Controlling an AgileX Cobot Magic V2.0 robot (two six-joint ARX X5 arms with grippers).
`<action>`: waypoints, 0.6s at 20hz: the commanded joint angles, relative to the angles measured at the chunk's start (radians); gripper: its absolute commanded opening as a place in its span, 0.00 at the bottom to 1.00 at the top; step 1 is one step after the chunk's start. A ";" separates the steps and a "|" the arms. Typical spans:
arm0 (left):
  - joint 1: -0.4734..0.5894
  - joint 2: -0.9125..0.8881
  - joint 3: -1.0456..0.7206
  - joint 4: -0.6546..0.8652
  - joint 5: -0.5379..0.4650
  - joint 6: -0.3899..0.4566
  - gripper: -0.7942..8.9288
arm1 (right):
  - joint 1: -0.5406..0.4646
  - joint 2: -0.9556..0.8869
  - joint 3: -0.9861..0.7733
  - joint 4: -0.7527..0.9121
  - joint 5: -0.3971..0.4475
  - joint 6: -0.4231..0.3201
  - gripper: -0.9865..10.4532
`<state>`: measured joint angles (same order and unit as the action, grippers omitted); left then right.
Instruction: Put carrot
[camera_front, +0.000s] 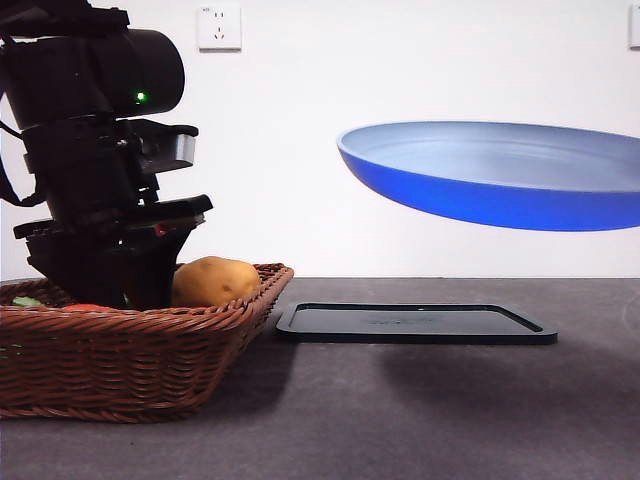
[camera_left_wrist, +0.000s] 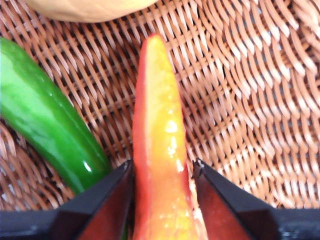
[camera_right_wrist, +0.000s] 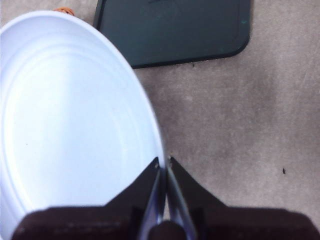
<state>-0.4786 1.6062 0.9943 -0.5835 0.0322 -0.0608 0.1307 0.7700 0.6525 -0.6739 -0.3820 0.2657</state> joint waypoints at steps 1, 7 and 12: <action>-0.006 0.016 0.012 -0.022 -0.004 0.042 0.19 | 0.000 0.002 0.011 0.013 -0.001 0.006 0.09; -0.006 -0.150 0.088 -0.077 0.142 0.046 0.18 | 0.000 0.046 0.011 0.013 0.043 0.041 0.09; -0.036 -0.325 0.224 -0.042 0.429 -0.013 0.18 | 0.005 0.224 0.011 0.056 0.002 0.041 0.09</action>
<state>-0.5129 1.2655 1.2095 -0.6090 0.4648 -0.0650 0.1318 0.9993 0.6525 -0.6258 -0.3820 0.2970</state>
